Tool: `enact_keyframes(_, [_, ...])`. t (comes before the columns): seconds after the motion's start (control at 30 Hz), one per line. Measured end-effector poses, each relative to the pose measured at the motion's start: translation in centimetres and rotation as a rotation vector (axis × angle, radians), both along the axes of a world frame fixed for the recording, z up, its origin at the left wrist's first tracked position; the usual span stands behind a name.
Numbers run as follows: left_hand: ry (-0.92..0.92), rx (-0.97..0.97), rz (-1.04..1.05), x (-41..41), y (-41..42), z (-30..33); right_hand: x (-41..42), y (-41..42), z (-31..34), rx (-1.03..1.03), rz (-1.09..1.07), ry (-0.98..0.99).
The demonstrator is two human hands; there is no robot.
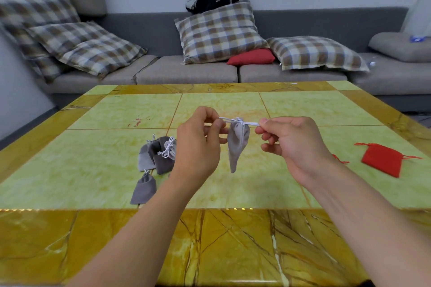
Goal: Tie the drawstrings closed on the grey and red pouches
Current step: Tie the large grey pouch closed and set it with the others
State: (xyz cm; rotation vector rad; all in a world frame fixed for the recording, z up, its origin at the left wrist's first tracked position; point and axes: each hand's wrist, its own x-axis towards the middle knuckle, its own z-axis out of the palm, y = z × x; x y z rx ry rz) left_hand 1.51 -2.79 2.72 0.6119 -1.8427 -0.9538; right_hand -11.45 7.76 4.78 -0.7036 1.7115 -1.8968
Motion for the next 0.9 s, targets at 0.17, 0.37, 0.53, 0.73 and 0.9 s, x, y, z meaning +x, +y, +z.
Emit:
enact_keyframes(0.17, [-0.048, -0.020, -0.090, 0.4, -0.6, -0.2, 0.0, 0.3, 0.1, -0.050, 0.067, -0.062])
enact_keyframes(0.37, [-0.053, 0.190, -0.341, 0.9, 0.1, -0.1, 0.0, 0.6, 0.6, -0.096, 0.236, -0.134])
enact_keyframes(0.53, [0.027, 0.282, -0.447, 0.9, 0.6, 0.3, 0.2, 0.4, 0.4, -0.115, 0.276, -0.183])
enact_keyframes(0.73, [0.070, 0.407, -0.424, 0.7, 0.4, 0.5, 0.4, 0.2, 0.4, -0.131, 0.326, -0.230])
enact_keyframes(0.9, [-0.069, 0.395, -0.332, 0.7, 0.7, 0.0, 0.8, -0.2, 0.1, -0.109, 0.378, -0.199])
